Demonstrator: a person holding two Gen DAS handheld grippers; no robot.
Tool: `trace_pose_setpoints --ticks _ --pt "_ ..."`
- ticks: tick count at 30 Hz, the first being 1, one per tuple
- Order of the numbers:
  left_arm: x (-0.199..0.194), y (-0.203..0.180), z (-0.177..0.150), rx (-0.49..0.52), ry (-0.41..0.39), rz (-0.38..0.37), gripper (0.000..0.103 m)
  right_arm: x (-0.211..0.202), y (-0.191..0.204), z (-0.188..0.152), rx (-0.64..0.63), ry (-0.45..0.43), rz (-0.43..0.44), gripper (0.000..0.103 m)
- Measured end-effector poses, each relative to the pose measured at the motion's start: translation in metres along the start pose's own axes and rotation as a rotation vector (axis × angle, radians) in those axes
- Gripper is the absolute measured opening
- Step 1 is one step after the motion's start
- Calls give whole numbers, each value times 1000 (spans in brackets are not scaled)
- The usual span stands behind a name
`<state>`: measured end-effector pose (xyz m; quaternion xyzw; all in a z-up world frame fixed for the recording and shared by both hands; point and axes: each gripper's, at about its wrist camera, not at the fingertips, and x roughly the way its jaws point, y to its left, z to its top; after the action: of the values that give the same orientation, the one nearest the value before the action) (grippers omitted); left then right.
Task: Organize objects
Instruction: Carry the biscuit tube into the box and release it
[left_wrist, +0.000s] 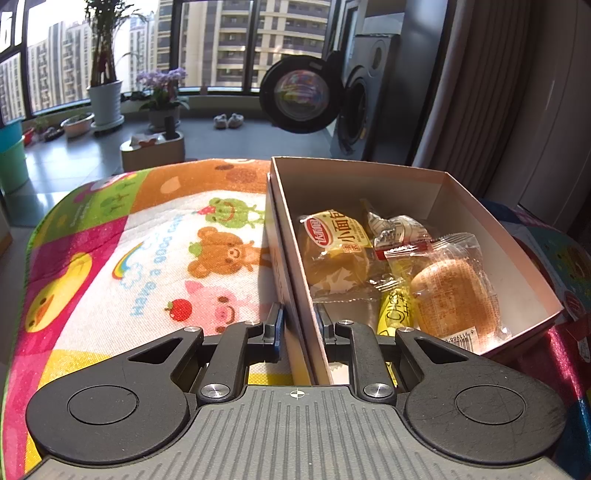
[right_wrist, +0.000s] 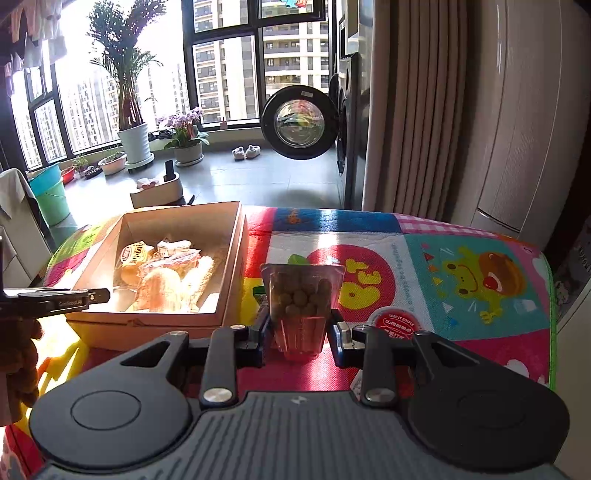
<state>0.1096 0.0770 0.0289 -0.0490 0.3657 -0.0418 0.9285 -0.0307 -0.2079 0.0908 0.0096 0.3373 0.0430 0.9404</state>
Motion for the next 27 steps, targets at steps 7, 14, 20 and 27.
trace_pose_setpoints --ticks 7,14,20,27 --pt "0 1 0 -4 0 0 19 -34 22 -8 2 -12 94 30" --pt "0 1 0 -5 0 -1 19 -47 41 0 -18 -47 168 30" --pt "0 3 -3 -8 1 -9 20 -42 56 25 -47 -86 202 30" --pt "0 5 -3 -11 1 -15 20 -2 68 57 -75 -42 179 30"
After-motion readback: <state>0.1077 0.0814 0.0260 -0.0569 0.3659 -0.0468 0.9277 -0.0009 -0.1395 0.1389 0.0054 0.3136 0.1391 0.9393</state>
